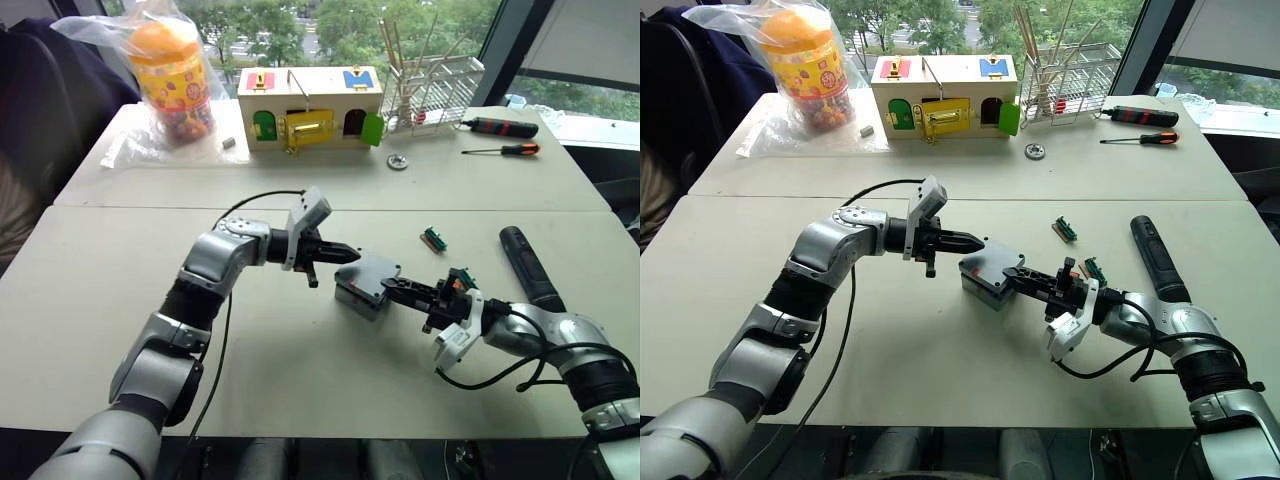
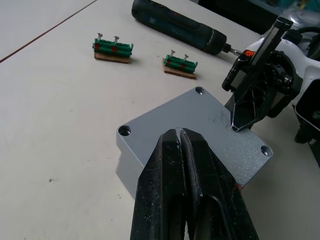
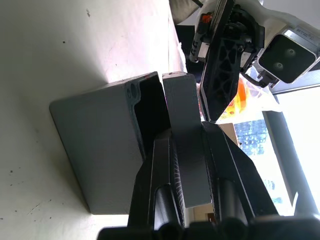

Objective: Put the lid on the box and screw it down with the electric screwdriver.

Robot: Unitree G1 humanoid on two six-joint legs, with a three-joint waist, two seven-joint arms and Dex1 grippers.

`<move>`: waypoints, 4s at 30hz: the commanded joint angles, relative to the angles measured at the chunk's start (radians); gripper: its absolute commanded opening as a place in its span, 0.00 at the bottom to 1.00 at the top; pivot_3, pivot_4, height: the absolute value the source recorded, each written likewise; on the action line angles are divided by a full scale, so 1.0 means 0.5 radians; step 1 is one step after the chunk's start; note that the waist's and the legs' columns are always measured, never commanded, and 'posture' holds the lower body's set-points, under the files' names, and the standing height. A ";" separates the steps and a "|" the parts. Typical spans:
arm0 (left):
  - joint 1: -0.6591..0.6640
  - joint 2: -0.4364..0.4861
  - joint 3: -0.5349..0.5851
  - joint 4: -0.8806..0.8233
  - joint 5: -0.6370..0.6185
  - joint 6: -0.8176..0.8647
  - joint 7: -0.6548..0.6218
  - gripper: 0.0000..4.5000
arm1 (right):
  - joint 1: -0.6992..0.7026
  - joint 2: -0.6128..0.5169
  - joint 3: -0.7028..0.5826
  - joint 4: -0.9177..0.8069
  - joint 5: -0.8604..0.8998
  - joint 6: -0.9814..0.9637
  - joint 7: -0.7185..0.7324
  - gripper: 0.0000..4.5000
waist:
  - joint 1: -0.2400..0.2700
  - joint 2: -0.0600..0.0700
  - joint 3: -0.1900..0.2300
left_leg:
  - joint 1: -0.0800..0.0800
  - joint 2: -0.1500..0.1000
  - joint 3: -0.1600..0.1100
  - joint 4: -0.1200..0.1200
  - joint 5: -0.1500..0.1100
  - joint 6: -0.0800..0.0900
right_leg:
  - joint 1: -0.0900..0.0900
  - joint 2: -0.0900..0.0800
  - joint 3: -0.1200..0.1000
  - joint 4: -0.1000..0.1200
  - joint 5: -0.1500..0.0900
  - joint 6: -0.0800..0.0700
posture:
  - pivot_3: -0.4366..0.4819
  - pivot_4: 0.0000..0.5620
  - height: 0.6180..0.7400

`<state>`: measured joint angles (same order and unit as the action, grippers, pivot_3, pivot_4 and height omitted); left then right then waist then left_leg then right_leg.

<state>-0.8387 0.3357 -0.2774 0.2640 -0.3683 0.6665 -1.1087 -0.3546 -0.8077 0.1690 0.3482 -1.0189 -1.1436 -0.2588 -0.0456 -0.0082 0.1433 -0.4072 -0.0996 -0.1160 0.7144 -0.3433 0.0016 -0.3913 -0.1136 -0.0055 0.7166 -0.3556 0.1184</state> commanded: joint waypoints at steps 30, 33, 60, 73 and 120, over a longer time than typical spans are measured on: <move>-0.042 -0.131 0.048 -0.025 0.036 -0.083 0.025 0.01 | 0.193 -0.212 0.077 -0.400 -0.174 0.403 -0.529 0.02 | 0.006 0.001 -0.001 | 0.000 -0.003 -0.003 -0.001 0.000 0.000 | 0.000 0.000 0.002 0.000 0.000 0.000 | 0.48 0.27 1.00; -0.037 -0.131 0.037 -0.024 0.047 -0.086 0.016 0.01 | 0.213 -0.216 0.102 -0.390 -0.167 0.396 -0.516 0.02 | 0.004 0.001 -0.001 | 0.000 -0.004 -0.004 -0.001 0.000 0.000 | 0.001 0.000 0.002 0.000 0.000 0.000 | 0.48 0.27 1.00; 0.122 -0.101 -0.308 0.081 0.501 -0.438 0.032 0.00 | 0.197 -0.224 0.271 -0.132 0.049 0.330 -0.245 0.25 | 0.010 0.003 -0.007 | 0.006 -0.004 -0.005 -0.002 0.000 0.000 | 0.012 0.000 0.002 -0.003 0.000 0.000 | 0.48 0.27 1.00; 0.174 -0.104 -0.379 0.252 0.671 -0.562 0.137 0.00 | 0.394 -0.312 0.113 -0.392 0.140 0.371 -0.204 0.99 | 0.020 0.007 -0.041 | 0.071 0.000 -0.007 -0.036 0.000 0.000 | 0.082 0.004 0.003 -0.069 -0.004 0.005 | 0.48 0.27 1.00; 0.094 -0.116 -0.299 0.307 0.635 -0.771 0.069 0.00 | 0.720 -0.069 -0.112 -0.534 0.913 0.665 0.574 0.01 | 0.064 0.012 -0.044 | 0.070 0.012 -0.005 -0.036 0.000 0.000 | 0.107 0.016 0.005 -0.107 -0.008 0.013 | 0.48 0.27 1.00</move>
<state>-0.8083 0.2573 -0.4067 0.3818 -0.0980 0.2502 -1.0715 0.0059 -0.8426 0.1207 0.0936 -0.5832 -0.8009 0.0208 -0.0134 -0.0020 0.1211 -0.3721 -0.0935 -0.1186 0.6963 -0.3432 0.0016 -0.3380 -0.1056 -0.0031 0.6632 -0.3595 0.1246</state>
